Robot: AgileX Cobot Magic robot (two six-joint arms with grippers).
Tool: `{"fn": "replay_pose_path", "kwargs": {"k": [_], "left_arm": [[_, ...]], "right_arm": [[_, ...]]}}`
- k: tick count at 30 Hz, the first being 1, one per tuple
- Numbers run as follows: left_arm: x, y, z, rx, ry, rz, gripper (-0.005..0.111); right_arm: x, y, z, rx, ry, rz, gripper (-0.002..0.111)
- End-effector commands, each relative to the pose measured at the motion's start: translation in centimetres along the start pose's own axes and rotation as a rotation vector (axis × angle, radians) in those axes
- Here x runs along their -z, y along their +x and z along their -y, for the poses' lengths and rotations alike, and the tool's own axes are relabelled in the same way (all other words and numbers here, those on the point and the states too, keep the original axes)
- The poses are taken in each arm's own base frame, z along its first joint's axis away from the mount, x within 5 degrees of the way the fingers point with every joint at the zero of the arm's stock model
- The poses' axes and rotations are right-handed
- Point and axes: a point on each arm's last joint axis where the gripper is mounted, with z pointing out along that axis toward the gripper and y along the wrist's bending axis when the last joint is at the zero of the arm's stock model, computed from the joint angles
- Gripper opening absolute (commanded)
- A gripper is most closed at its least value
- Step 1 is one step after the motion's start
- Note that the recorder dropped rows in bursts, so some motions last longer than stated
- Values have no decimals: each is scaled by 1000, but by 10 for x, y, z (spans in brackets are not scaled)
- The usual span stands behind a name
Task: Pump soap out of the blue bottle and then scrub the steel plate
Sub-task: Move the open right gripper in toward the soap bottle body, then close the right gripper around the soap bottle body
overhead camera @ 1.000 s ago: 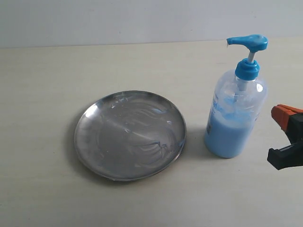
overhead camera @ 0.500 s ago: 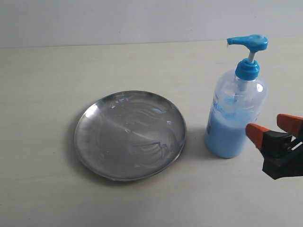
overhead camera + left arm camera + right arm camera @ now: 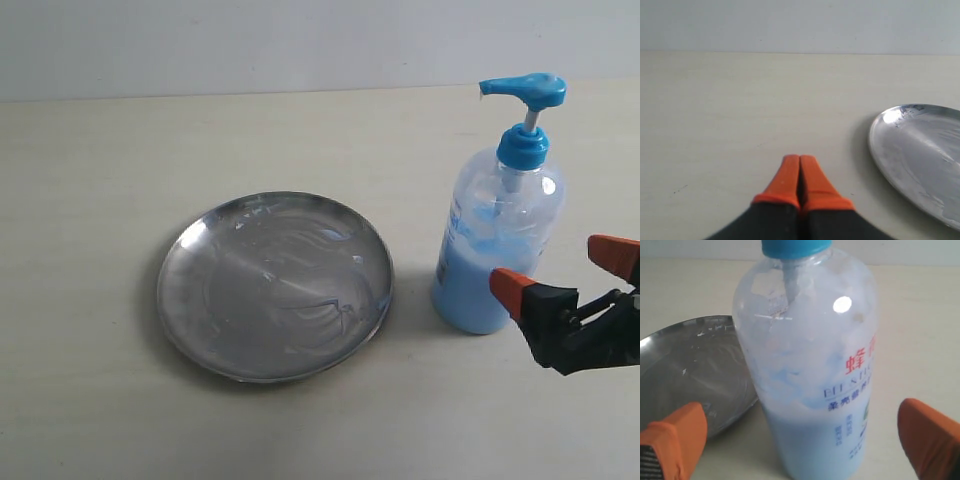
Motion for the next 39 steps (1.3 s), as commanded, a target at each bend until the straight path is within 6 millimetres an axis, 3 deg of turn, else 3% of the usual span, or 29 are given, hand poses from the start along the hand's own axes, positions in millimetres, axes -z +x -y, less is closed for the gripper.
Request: {"fn": "replay_pose_path", "kwargs": {"k": [1, 16, 36, 39], "left_arm": [[0, 0, 0, 2, -2, 13, 0], [0, 0, 0, 2, -2, 13, 0], [0, 0, 0, 2, -2, 13, 0], [0, 0, 0, 2, -2, 13, 0]], "right_arm": [[-3, -2, 2, 35, 10, 48, 105], [-34, -14, 6, 46, -24, 19, 105], [-77, -11, 16, 12, -41, -1, 105], [-82, -9, 16, 7, -58, 14, 99]]}}
